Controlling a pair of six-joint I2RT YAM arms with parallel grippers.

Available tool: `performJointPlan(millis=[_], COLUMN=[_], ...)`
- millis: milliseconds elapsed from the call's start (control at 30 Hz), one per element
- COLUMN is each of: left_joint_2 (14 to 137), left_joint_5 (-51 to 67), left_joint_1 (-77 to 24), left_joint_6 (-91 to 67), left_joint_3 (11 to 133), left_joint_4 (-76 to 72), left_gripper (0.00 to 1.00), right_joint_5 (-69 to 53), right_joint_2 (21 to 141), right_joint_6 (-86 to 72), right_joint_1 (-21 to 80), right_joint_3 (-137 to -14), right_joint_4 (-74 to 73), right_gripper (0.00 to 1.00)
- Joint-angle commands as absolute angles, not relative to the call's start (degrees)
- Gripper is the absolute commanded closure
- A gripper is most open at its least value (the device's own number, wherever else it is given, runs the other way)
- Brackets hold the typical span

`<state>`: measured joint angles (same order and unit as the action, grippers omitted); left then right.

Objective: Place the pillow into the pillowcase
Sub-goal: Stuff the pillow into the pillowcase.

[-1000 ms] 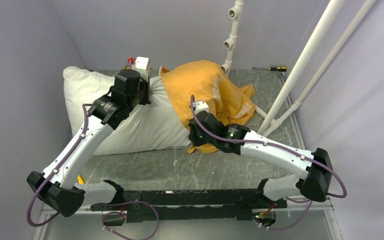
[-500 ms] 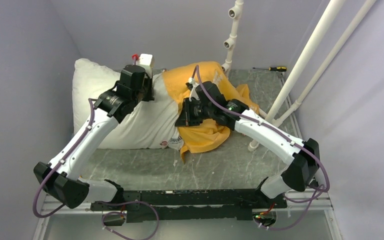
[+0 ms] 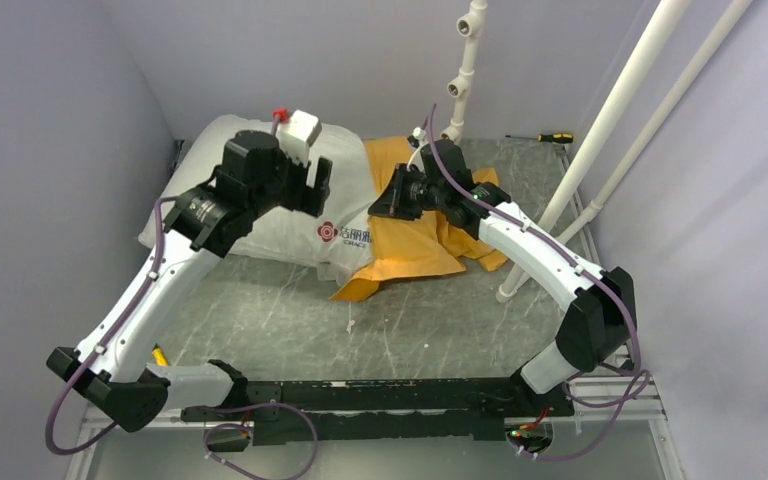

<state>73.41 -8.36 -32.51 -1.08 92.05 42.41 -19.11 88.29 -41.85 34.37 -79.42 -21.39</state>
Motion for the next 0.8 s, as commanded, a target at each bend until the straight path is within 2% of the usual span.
performJointPlan(millis=[0, 200, 333, 367, 467, 567, 600, 767], left_joint_2=[70.84, 66.31, 68.53, 69.06, 72.96, 75.55, 76.27, 78.25], left_joint_5=[5.11, 18.95, 23.23, 24.53, 27.99, 29.85, 31.07, 31.16], left_joint_1=[-29.96, -26.79, -26.41, -26.37, -26.37, -26.37, -26.43, -26.9], left_joint_6=[-13.86, -32.92, -38.83, -40.43, -43.17, -43.88, -44.23, -47.77], left_joint_3=[80.39, 59.24, 53.91, 52.62, 51.19, 51.87, 52.06, 50.24], left_joint_4=[45.0, 24.56, 12.99, 8.79, -1.95, -7.95, -9.83, -19.6], left_gripper=[0.15, 0.15, 0.18, 0.21, 0.52, 0.96, 1.0, 1.0], right_joint_5=[-21.32, -21.61, -22.66, -23.28, -26.89, -30.89, -32.82, -39.93], right_joint_2=[87.12, 86.28, 85.65, 85.46, 84.86, 83.36, 82.62, 79.67], right_joint_6=[-42.13, -42.65, -43.33, -43.84, -45.7, -48.01, -48.9, -55.53], right_joint_1=[35.68, 35.68, 35.68, 35.68, 35.68, 35.68, 35.71, 35.99], right_joint_3=[-77.79, -75.21, -74.53, -74.49, -74.43, -74.09, -74.01, -72.93], right_joint_4=[-18.72, -17.93, -17.55, -17.04, -15.47, -13.79, -12.92, -5.09], right_gripper=[1.0, 1.0, 1.0, 1.0, 1.0, 1.0, 1.0, 1.0])
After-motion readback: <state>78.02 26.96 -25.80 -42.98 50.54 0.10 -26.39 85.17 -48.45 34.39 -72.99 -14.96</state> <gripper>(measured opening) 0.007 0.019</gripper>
